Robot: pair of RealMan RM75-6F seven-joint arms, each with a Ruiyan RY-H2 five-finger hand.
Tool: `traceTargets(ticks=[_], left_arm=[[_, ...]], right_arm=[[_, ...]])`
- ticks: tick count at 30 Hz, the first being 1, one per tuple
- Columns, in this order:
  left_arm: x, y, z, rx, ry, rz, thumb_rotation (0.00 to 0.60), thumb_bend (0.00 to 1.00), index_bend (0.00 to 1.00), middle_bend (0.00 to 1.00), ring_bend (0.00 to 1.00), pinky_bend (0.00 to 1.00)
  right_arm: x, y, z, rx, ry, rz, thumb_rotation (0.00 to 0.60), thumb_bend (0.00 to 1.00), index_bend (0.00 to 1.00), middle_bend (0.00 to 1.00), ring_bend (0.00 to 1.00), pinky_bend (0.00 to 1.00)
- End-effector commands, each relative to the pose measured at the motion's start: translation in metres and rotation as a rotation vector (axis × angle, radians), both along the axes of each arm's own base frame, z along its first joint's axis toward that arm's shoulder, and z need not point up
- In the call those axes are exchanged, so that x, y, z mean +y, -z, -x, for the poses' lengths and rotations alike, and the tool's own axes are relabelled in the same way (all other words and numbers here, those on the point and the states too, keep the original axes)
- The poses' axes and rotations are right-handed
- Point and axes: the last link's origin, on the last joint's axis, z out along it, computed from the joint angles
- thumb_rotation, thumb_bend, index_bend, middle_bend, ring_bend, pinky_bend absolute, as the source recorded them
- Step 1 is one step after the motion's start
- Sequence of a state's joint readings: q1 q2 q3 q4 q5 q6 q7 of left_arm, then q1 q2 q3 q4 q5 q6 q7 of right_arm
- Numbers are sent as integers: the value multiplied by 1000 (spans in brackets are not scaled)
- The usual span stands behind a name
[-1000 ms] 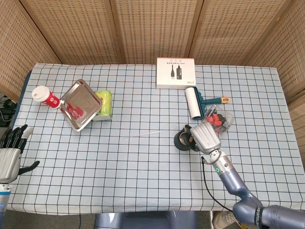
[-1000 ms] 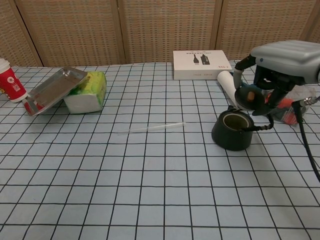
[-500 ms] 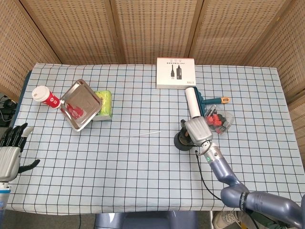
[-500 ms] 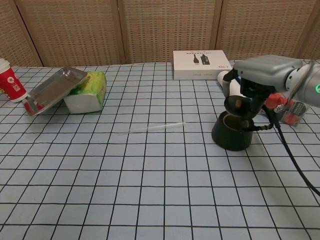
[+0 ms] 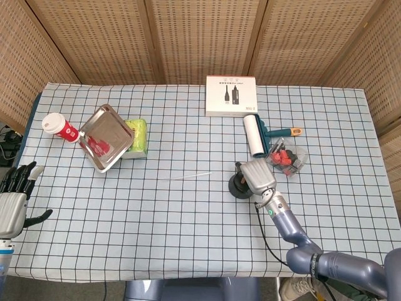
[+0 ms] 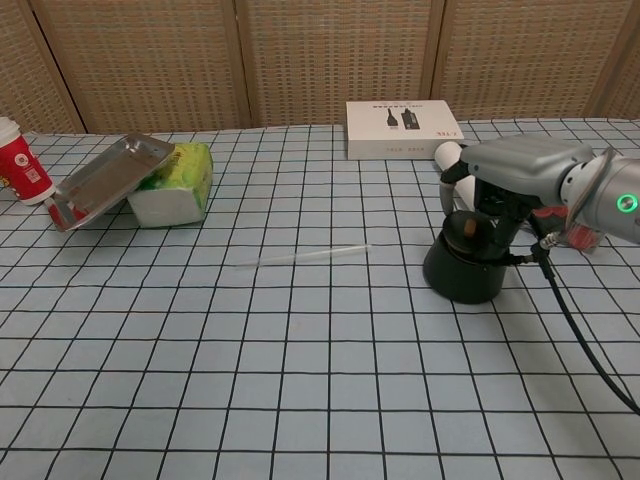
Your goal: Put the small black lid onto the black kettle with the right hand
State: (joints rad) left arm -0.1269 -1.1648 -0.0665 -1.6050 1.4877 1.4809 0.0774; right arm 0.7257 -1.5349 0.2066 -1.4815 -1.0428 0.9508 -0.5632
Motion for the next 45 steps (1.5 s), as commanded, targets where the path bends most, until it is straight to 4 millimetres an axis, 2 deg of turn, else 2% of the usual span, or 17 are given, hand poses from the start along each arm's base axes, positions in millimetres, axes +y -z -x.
traceTargets(ticks=[1, 6, 9, 29, 34, 37, 40, 42, 43, 45], left_arm=[[0, 0, 0, 0, 0, 0, 600, 39, 0, 0, 0, 0], [0, -1, 0, -3, 0, -2, 600, 39, 0, 0, 0, 0], [0, -1, 0, -3, 0, -3, 600, 39, 0, 0, 0, 0], [-3, -3, -2, -17, 12, -1, 600, 40, 0, 0, 0, 0], [-4, -4, -3, -21, 16, -2, 600, 40, 0, 0, 0, 0], [-5, -5, -3, -22, 18, -3, 600, 40, 0, 0, 0, 0], [-6, -5, -4, -25, 23, -5, 600, 39, 0, 0, 0, 0], [-6, -6, -5, -27, 27, -5, 600, 40, 0, 0, 0, 0], [-7, -6, -5, -27, 29, -6, 600, 39, 0, 0, 0, 0], [-7, -6, -5, -29, 32, -7, 600, 39, 0, 0, 0, 0]], right_arm=[[1, 0, 1, 3, 0, 0, 600, 364, 562, 993, 972, 712], [2, 0, -1, 4, -2, -5, 600, 361, 459, 991, 972, 711], [3, 0, -4, 9, -12, -3, 600, 347, 431, 990, 972, 712], [19, -12, -12, 78, -4, 10, 600, 342, 418, 987, 971, 712], [25, -16, -15, 85, -21, 30, 600, 339, 415, 949, 938, 702], [29, -19, -18, 86, -33, 49, 600, 337, 397, 885, 882, 655], [33, -23, -19, 95, -46, 73, 600, 332, 371, 765, 783, 568], [35, -25, -20, 102, -51, 85, 600, 330, 365, 617, 659, 506], [37, -26, -21, 106, -54, 91, 600, 330, 365, 574, 621, 484], [42, -28, -22, 106, -58, 97, 600, 337, 365, 401, 460, 366]])
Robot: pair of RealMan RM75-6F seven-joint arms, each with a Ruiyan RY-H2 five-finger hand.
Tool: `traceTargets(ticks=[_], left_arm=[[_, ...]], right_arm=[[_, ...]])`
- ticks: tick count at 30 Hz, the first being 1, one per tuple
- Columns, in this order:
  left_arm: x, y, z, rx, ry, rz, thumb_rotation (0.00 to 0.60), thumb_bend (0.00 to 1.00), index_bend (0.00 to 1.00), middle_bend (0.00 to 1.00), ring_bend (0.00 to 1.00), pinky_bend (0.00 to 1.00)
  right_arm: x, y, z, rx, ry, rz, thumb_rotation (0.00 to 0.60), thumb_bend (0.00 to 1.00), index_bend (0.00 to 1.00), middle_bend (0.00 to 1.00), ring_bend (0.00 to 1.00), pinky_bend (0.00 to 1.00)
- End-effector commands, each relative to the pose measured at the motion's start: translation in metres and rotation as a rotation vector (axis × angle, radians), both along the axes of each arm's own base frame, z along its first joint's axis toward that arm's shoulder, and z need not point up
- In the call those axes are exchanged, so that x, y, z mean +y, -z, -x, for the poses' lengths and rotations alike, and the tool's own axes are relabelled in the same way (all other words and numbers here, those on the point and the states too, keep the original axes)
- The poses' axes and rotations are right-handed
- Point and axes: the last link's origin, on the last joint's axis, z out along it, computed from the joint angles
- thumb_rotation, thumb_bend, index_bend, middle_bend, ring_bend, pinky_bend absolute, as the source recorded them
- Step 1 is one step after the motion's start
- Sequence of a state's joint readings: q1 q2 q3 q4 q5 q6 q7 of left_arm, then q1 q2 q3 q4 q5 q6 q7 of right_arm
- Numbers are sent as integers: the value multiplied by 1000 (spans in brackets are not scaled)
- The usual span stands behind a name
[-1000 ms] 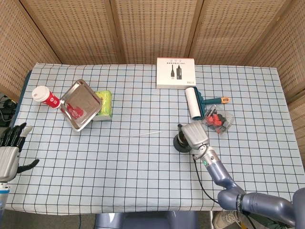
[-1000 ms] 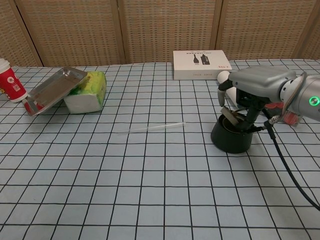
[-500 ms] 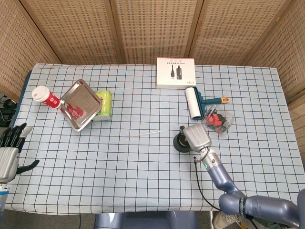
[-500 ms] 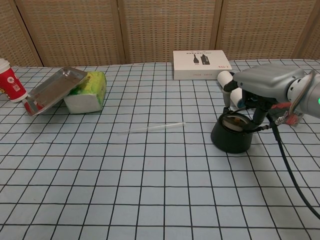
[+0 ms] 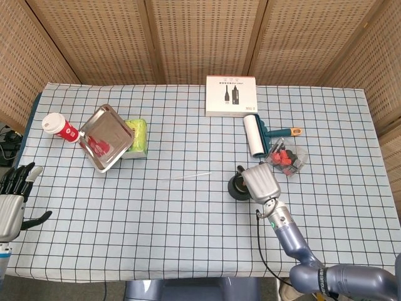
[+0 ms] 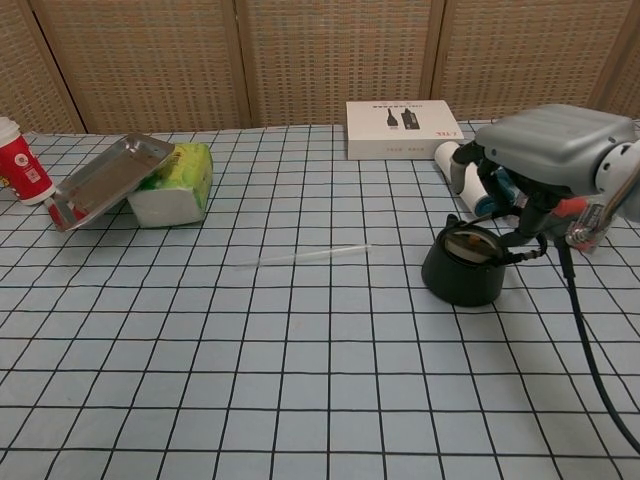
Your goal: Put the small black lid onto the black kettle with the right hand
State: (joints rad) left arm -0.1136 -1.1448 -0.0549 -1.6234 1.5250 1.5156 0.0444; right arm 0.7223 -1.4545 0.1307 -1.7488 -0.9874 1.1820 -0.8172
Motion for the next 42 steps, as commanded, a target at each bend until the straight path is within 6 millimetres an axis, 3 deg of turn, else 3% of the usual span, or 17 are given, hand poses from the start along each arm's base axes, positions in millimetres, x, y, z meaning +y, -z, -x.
traceTargets(ticks=[1, 3, 7, 14, 24, 42], left_arm=[[-1, -1, 0, -3, 3, -1, 600, 40, 0, 0, 0, 0], [-1, -1, -1, -5, 5, -4, 600, 40, 0, 0, 0, 0], [-3, -3, -2, -12, 12, -10, 600, 39, 0, 0, 0, 0], [-5, -2, -3, -8, 21, -2, 600, 40, 0, 0, 0, 0], [-4, 0, -3, 0, 16, 5, 600, 39, 0, 0, 0, 0], [-4, 0, -2, -3, 11, 3, 600, 40, 0, 0, 0, 0]], right_arm=[[9, -2, 0, 8, -5, 8, 600, 360, 365, 329, 387, 311], [13, -1, 0, 17, -6, 8, 600, 427, 365, 244, 301, 253], [22, 4, 4, 42, -1, 0, 600, 507, 376, 184, 243, 223], [32, 18, 15, 73, 37, -21, 600, 518, 383, 153, 215, 200], [29, 23, 19, 76, 47, -10, 600, 539, 354, 62, 108, 137], [27, 37, 20, 77, 63, -30, 600, 540, 342, 51, 95, 134]])
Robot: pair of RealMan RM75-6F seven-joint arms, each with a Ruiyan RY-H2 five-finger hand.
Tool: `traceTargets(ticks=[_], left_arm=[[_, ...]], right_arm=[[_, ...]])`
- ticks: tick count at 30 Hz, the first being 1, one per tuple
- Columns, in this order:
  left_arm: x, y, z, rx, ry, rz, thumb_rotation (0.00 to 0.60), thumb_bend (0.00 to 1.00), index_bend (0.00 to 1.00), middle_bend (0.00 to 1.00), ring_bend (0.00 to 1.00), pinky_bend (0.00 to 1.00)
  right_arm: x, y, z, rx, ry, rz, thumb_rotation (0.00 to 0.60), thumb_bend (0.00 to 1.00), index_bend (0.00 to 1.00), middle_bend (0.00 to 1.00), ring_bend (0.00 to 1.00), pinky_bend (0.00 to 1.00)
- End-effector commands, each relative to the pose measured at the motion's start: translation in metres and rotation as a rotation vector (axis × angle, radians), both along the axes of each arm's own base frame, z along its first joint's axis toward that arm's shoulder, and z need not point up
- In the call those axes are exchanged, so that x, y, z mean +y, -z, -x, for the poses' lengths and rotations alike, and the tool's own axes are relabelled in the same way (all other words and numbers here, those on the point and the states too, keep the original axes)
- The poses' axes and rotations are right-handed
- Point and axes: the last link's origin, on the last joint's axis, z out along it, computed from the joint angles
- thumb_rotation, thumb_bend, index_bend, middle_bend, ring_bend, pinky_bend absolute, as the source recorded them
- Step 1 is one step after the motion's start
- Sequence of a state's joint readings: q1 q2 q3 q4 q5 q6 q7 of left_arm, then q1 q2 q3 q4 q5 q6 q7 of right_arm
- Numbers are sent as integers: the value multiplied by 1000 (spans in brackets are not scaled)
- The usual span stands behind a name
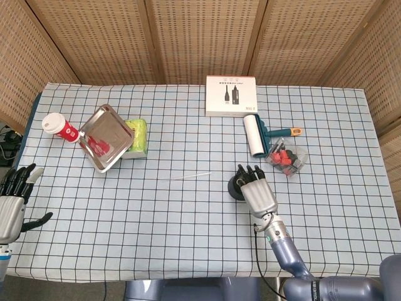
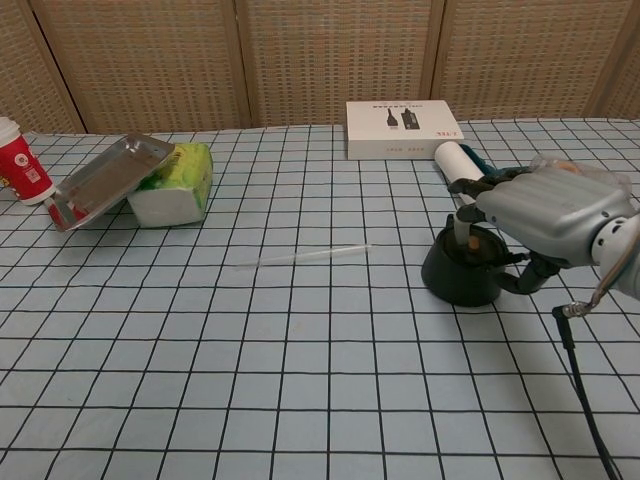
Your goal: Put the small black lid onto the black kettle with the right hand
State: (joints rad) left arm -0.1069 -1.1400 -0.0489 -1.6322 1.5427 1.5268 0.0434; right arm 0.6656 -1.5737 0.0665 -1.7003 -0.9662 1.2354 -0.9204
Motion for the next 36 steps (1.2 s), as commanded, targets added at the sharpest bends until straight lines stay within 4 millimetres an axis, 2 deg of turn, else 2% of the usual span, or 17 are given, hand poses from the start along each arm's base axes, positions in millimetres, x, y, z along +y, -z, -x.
traceTargets(ticks=[1, 10, 14, 18, 21, 27, 36], left_arm=[[0, 0, 0, 0, 0, 0, 600, 40, 0, 0, 0, 0], [0, -1, 0, -3, -1, -5, 600, 39, 0, 0, 0, 0], [0, -2, 1, -3, -3, -6, 600, 38, 0, 0, 0, 0], [0, -3, 2, -5, -7, -10, 600, 39, 0, 0, 0, 0], [0, -3, 2, -5, -9, -13, 600, 40, 0, 0, 0, 0], [2, -1, 3, -2, -9, -15, 600, 40, 0, 0, 0, 0], [3, 6, 4, 17, -2, -12, 600, 38, 0, 0, 0, 0]], right_arm=[[-1, 1, 1, 2, 5, 1, 600, 540, 342, 51, 95, 133], [-1, 2, 2, 3, 3, 9, 600, 539, 320, 51, 95, 134], [2, -5, -1, -7, -20, 27, 600, 536, 299, 51, 95, 134], [9, -21, -4, -22, -53, 73, 600, 486, 280, 46, 93, 133], [19, -42, -1, -43, -71, 131, 600, 434, 241, 24, 74, 125], [44, -73, 28, -61, -54, 212, 600, 358, 125, 0, 0, 13], [81, -104, 86, -90, 24, 295, 600, 284, 48, 0, 0, 0]])
